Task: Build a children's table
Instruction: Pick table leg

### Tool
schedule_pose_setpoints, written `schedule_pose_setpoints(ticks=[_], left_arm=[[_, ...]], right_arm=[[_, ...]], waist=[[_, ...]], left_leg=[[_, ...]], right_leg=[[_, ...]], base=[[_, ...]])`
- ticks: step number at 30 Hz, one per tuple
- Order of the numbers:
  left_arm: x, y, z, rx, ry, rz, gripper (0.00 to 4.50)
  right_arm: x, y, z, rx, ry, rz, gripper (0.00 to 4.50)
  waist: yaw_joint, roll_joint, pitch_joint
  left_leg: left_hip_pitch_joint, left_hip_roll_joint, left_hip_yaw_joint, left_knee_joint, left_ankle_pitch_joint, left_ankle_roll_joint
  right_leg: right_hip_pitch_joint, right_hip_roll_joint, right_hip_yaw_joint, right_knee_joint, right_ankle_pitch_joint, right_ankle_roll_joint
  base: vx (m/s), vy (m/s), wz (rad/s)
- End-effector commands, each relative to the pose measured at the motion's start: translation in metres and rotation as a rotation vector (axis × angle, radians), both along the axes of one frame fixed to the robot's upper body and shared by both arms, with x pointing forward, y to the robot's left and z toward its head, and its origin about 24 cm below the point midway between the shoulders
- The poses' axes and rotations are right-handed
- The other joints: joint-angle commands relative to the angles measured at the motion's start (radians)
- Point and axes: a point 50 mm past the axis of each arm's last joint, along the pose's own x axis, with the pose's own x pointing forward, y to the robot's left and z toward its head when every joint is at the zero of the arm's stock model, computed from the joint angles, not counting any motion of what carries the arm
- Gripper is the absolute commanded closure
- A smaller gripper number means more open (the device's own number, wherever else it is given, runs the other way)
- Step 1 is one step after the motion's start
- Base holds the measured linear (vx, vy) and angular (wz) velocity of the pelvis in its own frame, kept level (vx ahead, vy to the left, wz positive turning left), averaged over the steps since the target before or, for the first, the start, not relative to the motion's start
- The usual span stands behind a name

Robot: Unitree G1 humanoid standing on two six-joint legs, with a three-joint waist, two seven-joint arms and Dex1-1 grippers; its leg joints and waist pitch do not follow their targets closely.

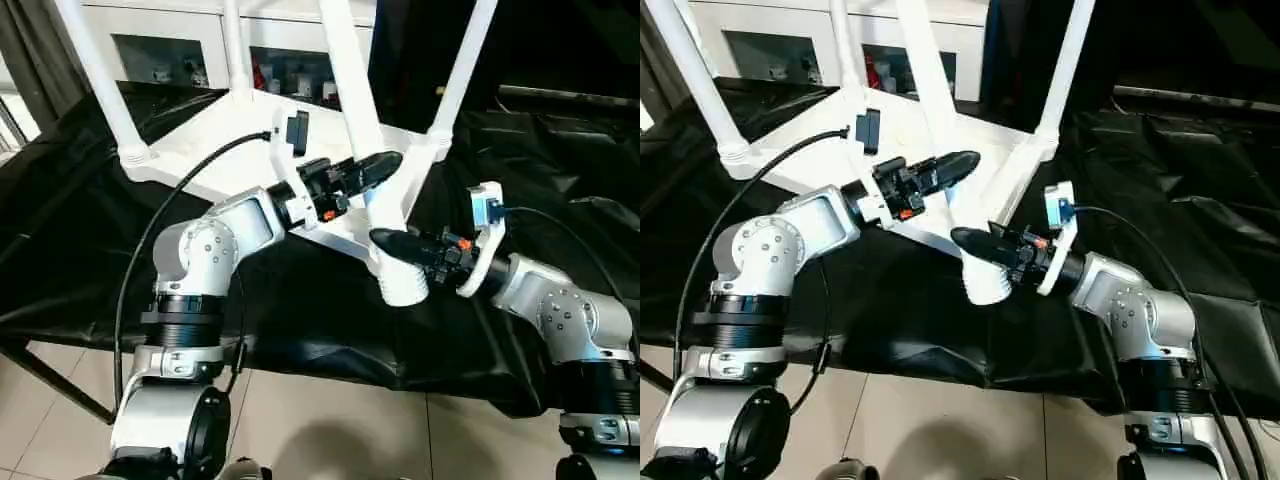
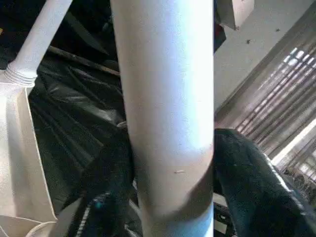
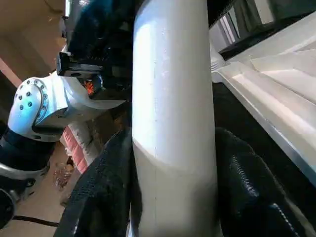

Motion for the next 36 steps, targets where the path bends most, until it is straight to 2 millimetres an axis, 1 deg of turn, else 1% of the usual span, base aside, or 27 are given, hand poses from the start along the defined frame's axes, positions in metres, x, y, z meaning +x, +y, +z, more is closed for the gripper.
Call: schedule_pose_setpoints(ticks=[1, 2, 7, 16, 19, 21, 24, 25, 26, 27, 28, 29, 30, 31, 33, 34, 35, 36], left_arm=[[-0.002, -0.005, 0.005, -0.017, -0.018, -0.041, 2.33], [-0.002, -0.005, 0.005, -0.012, -0.011, -0.034, 2.43], [-0.002, -0.004, 0.005, -0.013, -0.011, -0.039, 2.59], [-0.003, -0.005, 0.005, -0.013, -0.018, -0.049, 2.61], [-0.003, -0.005, 0.006, -0.011, -0.028, -0.047, 2.62], [-0.003, -0.005, 0.006, -0.004, -0.034, -0.041, 2.62], [-0.001, -0.004, 0.007, 0.017, -0.056, -0.013, 2.62], [0.000, -0.003, 0.007, 0.031, -0.070, 0.001, 2.62], [0.003, -0.003, 0.007, 0.082, -0.102, 0.047, 2.62], [0.005, -0.002, 0.007, 0.118, -0.120, 0.064, 2.62], [0.005, -0.002, 0.007, 0.141, -0.130, 0.072, 2.62], [0.006, -0.002, 0.006, 0.158, -0.139, 0.080, 2.62], [0.006, -0.002, 0.006, 0.158, -0.139, 0.080, 2.62], [0.007, -0.003, 0.006, 0.203, -0.163, 0.102, 2.62], [0.007, -0.004, 0.006, 0.234, -0.185, 0.118, 2.62], [0.007, -0.004, 0.006, 0.251, -0.191, 0.126, 2.62], [0.007, -0.005, 0.006, 0.265, -0.200, 0.131, 2.62], [0.007, -0.005, 0.006, 0.276, -0.208, 0.134, 2.62]], right_arm=[[-0.001, 0.002, 0.002, -0.019, -0.007, 0.015, 2.63], [-0.001, 0.002, 0.002, -0.021, -0.006, 0.016, 2.63], [-0.001, 0.002, 0.001, -0.027, -0.003, 0.020, 2.63], [0.000, 0.002, 0.000, -0.055, -0.020, 0.009, 2.63], [0.001, 0.003, 0.001, -0.065, -0.023, -0.001, 2.63], [0.004, 0.004, 0.002, -0.065, -0.025, -0.018, 1.93], [0.007, 0.005, 0.004, -0.099, -0.055, -0.043, 1.83], [0.009, 0.007, 0.005, -0.149, -0.093, -0.073, 1.72], [0.013, 0.010, 0.007, -0.210, -0.146, -0.127, 1.59], [0.016, 0.012, 0.009, -0.248, -0.181, -0.162, 1.53], [0.017, 0.014, 0.010, -0.260, -0.194, -0.178, 1.51], [0.018, 0.015, 0.011, -0.257, -0.198, -0.185, 1.51], [0.018, 0.015, 0.011, -0.257, -0.198, -0.185, 1.51], [0.021, 0.019, 0.012, -0.275, -0.205, -0.226, 1.51], [0.021, 0.024, 0.013, -0.308, -0.219, -0.240, 1.51], [0.022, 0.027, 0.012, -0.340, -0.233, -0.250, 1.51], [0.022, 0.030, 0.011, -0.362, -0.236, -0.260, 1.51], [0.023, 0.032, 0.010, -0.381, -0.240, -0.272, 1.51]], waist=[[0.003, -0.021, -0.085], [0.002, -0.021, -0.085], [0.003, -0.021, -0.086], [0.003, -0.020, -0.086], [0.003, -0.022, -0.086], [0.003, -0.021, -0.086], [0.002, -0.021, -0.086], [0.003, -0.020, -0.086], [0.001, -0.021, -0.086], [0.000, -0.023, -0.085], [-0.003, -0.023, -0.085], [-0.002, -0.024, -0.085], [-0.003, -0.023, -0.085], [-0.002, -0.023, -0.086], [-0.004, -0.022, -0.086], [-0.004, -0.025, -0.086], [-0.004, -0.023, -0.086], [-0.005, -0.027, -0.085]], left_leg=[[0.021, 0.012, -0.006, -0.062, -0.118, 0.039], [0.022, 0.013, -0.007, -0.063, -0.118, 0.038], [0.021, 0.013, -0.007, -0.062, -0.116, 0.037], [0.021, 0.012, -0.006, -0.061, -0.114, 0.038], [0.021, 0.012, -0.006, -0.061, -0.113, 0.039], [0.021, 0.012, -0.006, -0.061, -0.109, 0.040], [0.022, 0.013, -0.007, -0.062, -0.109, 0.035], [0.022, 0.014, -0.007, -0.062, -0.112, 0.030], [0.022, 0.014, -0.007, -0.062, -0.115, 0.027], [0.021, 0.014, -0.009, -0.063, -0.113, 0.019], [0.020, 0.012, -0.008, -0.064, -0.110, 0.015], [0.023, 0.013, -0.007, -0.064, -0.112, 0.014], [0.023, 0.012, -0.006, -0.064, -0.117, 0.017], [0.023, 0.013, -0.007, -0.064, -0.112, 0.020], [0.023, 0.013, -0.007, -0.065, -0.115, 0.017], [0.024, 0.014, -0.007, -0.065, -0.112, 0.014], [0.023, 0.013, -0.007, -0.065, -0.109, 0.011], [0.023, 0.013, -0.006, -0.065, -0.113, 0.011]], right_leg=[[0.060, -0.042, 0.030, -0.068, -0.199, -0.198], [0.060, -0.041, 0.030, -0.068, -0.198, -0.198], [0.060, -0.041, 0.031, -0.067, -0.193, -0.198], [0.060, -0.041, 0.030, -0.067, -0.188, -0.201], [0.061, -0.041, 0.031, -0.067, -0.189, -0.199], [0.061, -0.040, 0.031, -0.065, -0.181, -0.201], [0.060, -0.041, 0.030, -0.067, -0.191, -0.195], [0.059, -0.043, 0.031, -0.067, -0.195, -0.191], [0.058, -0.041, 0.031, -0.068, -0.199, -0.187], [0.057, -0.043, 0.031, -0.068, -0.210, -0.173], [0.059, -0.041, 0.031, -0.067, -0.211, -0.168], [0.057, -0.042, 0.032, -0.067, -0.217, -0.165], [0.057, -0.041, 0.033, -0.067, -0.213, -0.167], [0.057, -0.041, 0.033, -0.064, -0.197, -0.172], [0.056, -0.040, 0.033, -0.065, -0.195, -0.173], [0.056, -0.039, 0.033, -0.064, -0.187, -0.171], [0.056, -0.039, 0.034, -0.063, -0.181, -0.171], [0.056, -0.040, 0.034, -0.064, -0.185, -0.170]], base=[[0.000, 0.000, 0.00], [0.000, 0.000, 0.00], [0.000, 0.000, 0.00], [0.000, 0.000, 0.00], [0.000, 0.000, 0.00], [0.000, 0.000, 0.00], [0.000, 0.000, 0.00], [0.000, 0.000, 0.00], [0.000, 0.000, 0.00], [0.000, 0.000, 0.00], [0.000, 0.000, 0.00], [0.000, 0.000, 0.00], [0.000, 0.000, 0.00], [0.000, 0.000, 0.00], [0.000, 0.000, 0.00], [0.000, 0.000, 0.00], [0.000, 0.000, 0.00], [0.000, 0.000, 0.00]])
